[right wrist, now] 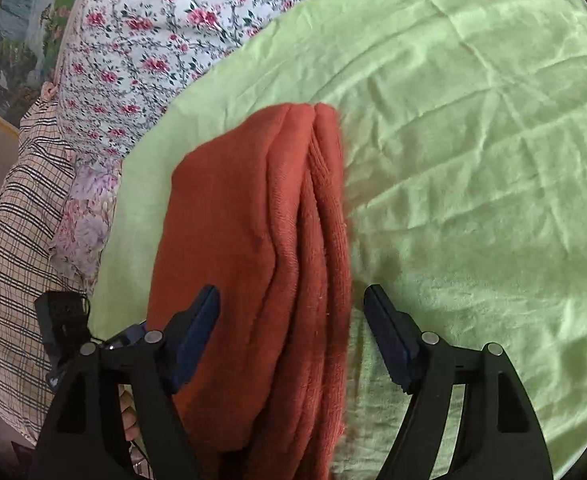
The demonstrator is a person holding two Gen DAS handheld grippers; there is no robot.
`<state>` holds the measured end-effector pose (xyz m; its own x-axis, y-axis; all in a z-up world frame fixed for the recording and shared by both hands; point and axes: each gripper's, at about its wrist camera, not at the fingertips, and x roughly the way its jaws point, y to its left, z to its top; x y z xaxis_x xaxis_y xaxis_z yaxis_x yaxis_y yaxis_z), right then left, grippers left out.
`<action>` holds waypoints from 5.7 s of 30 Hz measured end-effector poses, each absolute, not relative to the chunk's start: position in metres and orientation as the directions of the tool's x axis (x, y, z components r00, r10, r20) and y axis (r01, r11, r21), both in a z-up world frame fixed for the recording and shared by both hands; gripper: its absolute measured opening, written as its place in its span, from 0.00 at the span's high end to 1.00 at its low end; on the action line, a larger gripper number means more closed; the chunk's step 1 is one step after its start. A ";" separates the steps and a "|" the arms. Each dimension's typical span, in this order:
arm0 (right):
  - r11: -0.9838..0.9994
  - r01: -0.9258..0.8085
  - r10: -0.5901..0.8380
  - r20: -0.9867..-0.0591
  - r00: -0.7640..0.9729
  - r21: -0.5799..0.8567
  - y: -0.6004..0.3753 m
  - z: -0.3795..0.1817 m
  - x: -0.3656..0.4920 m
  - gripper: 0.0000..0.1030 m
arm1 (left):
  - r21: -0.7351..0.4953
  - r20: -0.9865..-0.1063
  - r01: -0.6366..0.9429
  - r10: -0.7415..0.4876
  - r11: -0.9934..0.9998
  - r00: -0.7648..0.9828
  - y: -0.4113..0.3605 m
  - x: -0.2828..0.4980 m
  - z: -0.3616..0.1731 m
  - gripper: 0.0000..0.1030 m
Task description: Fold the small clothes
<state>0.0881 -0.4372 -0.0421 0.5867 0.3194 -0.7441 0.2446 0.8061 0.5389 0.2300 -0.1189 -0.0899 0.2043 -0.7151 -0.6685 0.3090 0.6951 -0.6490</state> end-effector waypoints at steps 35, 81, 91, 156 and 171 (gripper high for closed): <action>0.801 0.048 0.494 -0.705 0.508 0.596 -0.275 -0.058 0.105 0.70 | -0.626 -0.656 0.159 -0.626 0.763 0.422 0.081 0.188 -0.071 0.36; 0.898 0.056 0.327 -0.746 0.580 0.437 -0.258 -0.033 0.067 0.89 | -0.401 -0.796 0.161 -0.430 0.902 0.425 0.052 0.109 -0.064 0.38; 0.891 0.117 0.304 -0.767 0.565 0.439 -0.263 -0.065 0.067 0.89 | -0.418 -0.781 0.129 -0.428 0.899 0.454 0.056 0.109 -0.074 0.37; 0.903 0.079 0.292 -0.738 0.609 0.422 -0.234 -0.059 -0.028 0.95 | -0.379 -0.742 0.296 -0.479 0.877 0.470 0.046 0.010 -0.059 0.71; 0.935 0.079 0.227 -0.755 0.615 0.345 -0.215 -0.043 -0.070 0.90 | -0.333 -0.754 0.258 -0.420 0.907 0.505 0.059 -0.038 -0.045 0.45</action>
